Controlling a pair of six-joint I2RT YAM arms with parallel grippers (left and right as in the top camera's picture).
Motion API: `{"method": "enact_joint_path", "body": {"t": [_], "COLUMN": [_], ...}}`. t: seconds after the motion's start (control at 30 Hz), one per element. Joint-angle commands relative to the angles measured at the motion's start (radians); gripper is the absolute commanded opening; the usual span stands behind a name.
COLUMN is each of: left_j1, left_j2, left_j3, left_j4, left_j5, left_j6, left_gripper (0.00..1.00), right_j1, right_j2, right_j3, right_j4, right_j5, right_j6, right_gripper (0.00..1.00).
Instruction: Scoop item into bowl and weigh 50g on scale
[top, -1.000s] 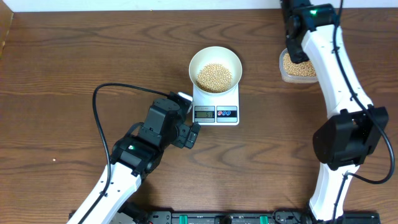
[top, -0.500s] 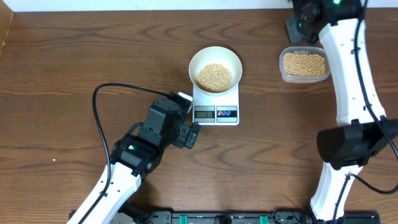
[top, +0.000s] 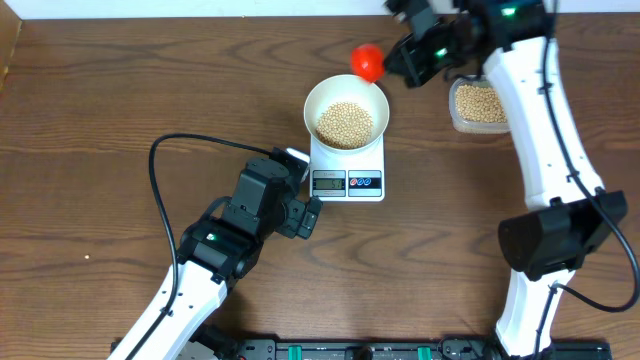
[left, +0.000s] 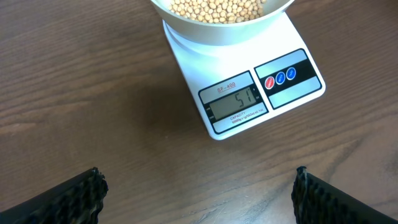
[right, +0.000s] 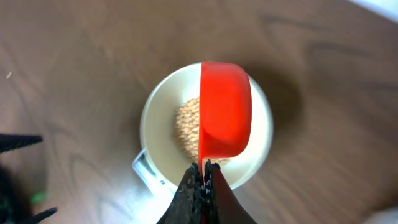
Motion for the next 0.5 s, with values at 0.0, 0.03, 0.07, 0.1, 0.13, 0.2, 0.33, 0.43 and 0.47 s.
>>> {"method": "enact_joint_path", "body": {"t": [0.0,0.03,0.07,0.1,0.13,0.2,0.33,0.43,0.47], "left_j1": [0.004,0.004,0.004,0.004,0.004,0.004,0.004,0.004,0.004], "left_j2": [0.004,0.004,0.004,0.004,0.004,0.004,0.004,0.004,0.004], "left_j3": [0.011,0.011,0.011,0.011,0.011,0.011,0.011,0.011,0.011], "left_j4": [0.0,0.001,0.0,0.001,0.001,0.001,0.0,0.0,0.0], "left_j5": [-0.005,-0.005,-0.005,-0.005,-0.005,-0.005,-0.005,-0.005,-0.005], "left_j6": [0.006,0.006,0.006,0.006,0.006,0.006,0.006,0.006,0.006], "left_gripper": [0.97,0.97,0.97,0.97,0.97,0.97,0.97,0.97,0.97], "right_j1": [0.042,0.05,0.061,0.072,0.08,0.097,0.125,0.147,0.155], "right_j2": [0.014,0.014,0.014,0.014,0.014,0.014,0.014,0.016,0.016], "right_j3": [-0.052,-0.068,-0.089,-0.109,-0.127,-0.169,-0.238,-0.281,-0.298], "right_j4": [0.016,0.029,0.045,0.064,0.082,0.129,0.21,0.259,0.279], "right_j5": [0.016,0.04,0.068,0.092,0.11,0.155,0.239,0.276,0.291], "right_j6": [-0.044,-0.044,-0.04,-0.039,-0.03,-0.005,0.005,0.006,0.011], "right_gripper": [0.01,0.01,0.01,0.01,0.01,0.01,0.01,0.01,0.01]}}
